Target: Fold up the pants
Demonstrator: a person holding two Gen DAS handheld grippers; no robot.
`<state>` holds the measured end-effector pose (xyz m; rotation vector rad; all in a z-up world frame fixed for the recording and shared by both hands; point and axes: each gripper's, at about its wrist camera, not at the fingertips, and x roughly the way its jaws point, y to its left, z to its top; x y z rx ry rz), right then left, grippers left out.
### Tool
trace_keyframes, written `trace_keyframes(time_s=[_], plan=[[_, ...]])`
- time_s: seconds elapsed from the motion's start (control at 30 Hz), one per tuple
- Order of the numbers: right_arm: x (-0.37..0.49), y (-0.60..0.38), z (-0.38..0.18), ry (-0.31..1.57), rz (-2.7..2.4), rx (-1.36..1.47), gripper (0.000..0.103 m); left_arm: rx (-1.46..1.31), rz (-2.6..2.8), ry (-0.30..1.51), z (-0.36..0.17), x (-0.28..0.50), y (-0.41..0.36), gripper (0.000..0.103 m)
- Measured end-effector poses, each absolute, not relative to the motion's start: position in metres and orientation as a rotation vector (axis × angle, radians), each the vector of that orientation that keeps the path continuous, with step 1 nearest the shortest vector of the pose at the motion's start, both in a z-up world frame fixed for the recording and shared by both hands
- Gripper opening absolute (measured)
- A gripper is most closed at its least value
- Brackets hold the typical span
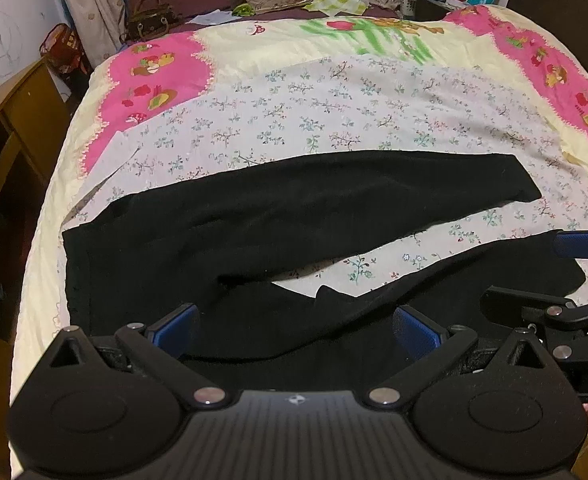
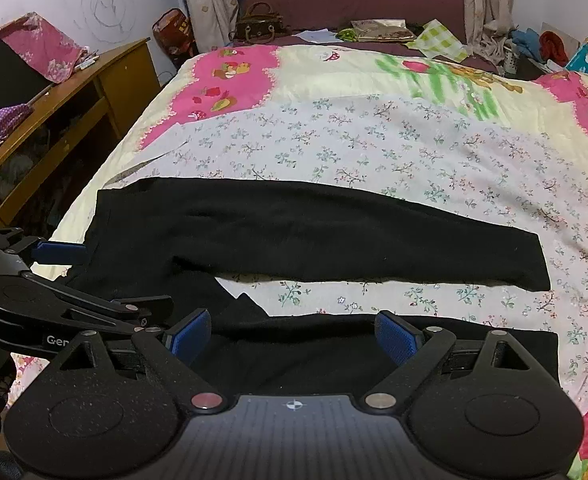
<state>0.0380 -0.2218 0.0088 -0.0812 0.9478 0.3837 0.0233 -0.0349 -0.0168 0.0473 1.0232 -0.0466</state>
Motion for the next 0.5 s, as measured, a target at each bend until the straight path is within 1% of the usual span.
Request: trace_keyframes(time_s=[0.5], plan=[[0.053,-0.217,-0.003,1.006,0.383,-0.089,0.076,0.037,-0.046,1.071,-0.032,0.039,-0.031,0.103]])
